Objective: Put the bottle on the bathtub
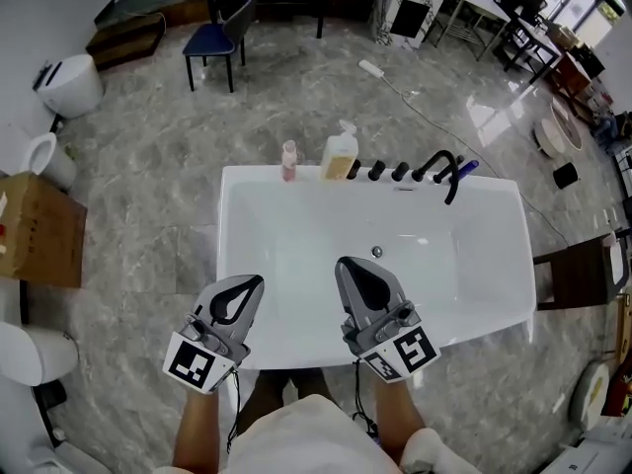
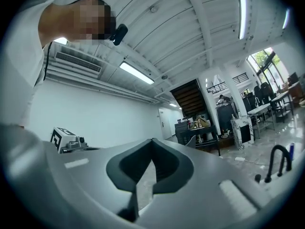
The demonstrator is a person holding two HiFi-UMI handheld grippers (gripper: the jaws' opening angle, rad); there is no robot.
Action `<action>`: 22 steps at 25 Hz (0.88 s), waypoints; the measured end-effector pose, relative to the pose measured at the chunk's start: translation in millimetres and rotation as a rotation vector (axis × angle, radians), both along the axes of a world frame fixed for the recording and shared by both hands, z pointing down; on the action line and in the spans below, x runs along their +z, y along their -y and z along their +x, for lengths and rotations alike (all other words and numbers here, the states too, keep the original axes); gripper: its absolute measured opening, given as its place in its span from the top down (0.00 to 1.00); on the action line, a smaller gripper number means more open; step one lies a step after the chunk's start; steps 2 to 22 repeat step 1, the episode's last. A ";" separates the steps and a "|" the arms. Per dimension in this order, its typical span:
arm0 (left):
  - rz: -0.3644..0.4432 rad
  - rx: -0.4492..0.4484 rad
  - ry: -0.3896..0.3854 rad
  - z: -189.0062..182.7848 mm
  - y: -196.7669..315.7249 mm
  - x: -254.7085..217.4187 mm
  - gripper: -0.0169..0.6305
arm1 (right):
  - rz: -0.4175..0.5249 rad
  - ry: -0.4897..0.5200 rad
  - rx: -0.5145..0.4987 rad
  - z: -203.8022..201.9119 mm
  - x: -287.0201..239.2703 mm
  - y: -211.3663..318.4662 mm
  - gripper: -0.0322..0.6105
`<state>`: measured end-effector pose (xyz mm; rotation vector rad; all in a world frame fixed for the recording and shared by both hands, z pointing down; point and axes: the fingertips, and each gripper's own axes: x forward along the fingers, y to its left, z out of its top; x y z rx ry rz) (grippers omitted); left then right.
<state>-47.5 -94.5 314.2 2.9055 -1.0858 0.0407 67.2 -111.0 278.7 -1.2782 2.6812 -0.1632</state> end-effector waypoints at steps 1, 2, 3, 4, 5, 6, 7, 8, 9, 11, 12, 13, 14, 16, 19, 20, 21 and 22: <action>0.009 0.002 0.003 0.2 2.7 0.3 0.97 | 0.006 0.002 -0.002 -0.9 -0.6 3.2 0.94; 0.009 0.002 0.003 0.2 2.7 0.3 0.97 | 0.006 0.002 -0.002 -0.9 -0.6 3.2 0.94; 0.009 0.002 0.003 0.2 2.7 0.3 0.97 | 0.006 0.002 -0.002 -0.9 -0.6 3.2 0.94; 0.009 0.002 0.003 0.2 2.7 0.3 0.97 | 0.006 0.002 -0.002 -0.9 -0.6 3.2 0.94; 0.009 0.002 0.003 0.2 2.7 0.3 0.97 | 0.006 0.002 -0.002 -0.9 -0.6 3.2 0.94; 0.009 0.002 0.003 0.2 2.7 0.3 0.97 | 0.006 0.002 -0.002 -0.9 -0.6 3.2 0.94; 0.009 0.002 0.003 0.2 2.7 0.3 0.97 | 0.006 0.002 -0.002 -0.9 -0.6 3.2 0.94; 0.009 0.002 0.003 0.2 2.7 0.3 0.97 | 0.006 0.002 -0.002 -0.9 -0.6 3.2 0.94; 0.009 0.002 0.003 0.2 2.7 0.3 0.97 | 0.006 0.002 -0.002 -0.9 -0.6 3.2 0.94; 0.009 0.002 0.003 0.2 2.7 0.3 0.97 | 0.006 0.002 -0.002 -0.9 -0.6 3.2 0.94; 0.009 0.002 0.003 0.2 2.7 0.3 0.97 | 0.006 0.002 -0.002 -0.9 -0.6 3.2 0.94; 0.009 0.002 0.003 0.2 2.7 0.3 0.97 | 0.006 0.002 -0.002 -0.9 -0.6 3.2 0.94; 0.009 0.002 0.003 0.2 2.7 0.3 0.97 | 0.006 0.002 -0.002 -0.9 -0.6 3.2 0.94; 0.009 0.002 0.003 0.2 2.7 0.3 0.97 | 0.006 0.002 -0.002 -0.9 -0.6 3.2 0.94; 0.009 0.002 0.003 0.2 2.7 0.3 0.97 | 0.006 0.002 -0.002 -0.9 -0.6 3.2 0.94; 0.009 0.002 0.003 0.2 2.7 0.3 0.97 | 0.006 0.002 -0.002 -0.9 -0.6 3.2 0.94; 0.009 0.002 0.003 0.2 2.7 0.3 0.97 | 0.006 0.002 -0.002 -0.9 -0.6 3.2 0.94; 0.009 0.002 0.003 0.2 2.7 0.3 0.97 | 0.006 0.002 -0.002 -0.9 -0.6 3.2 0.94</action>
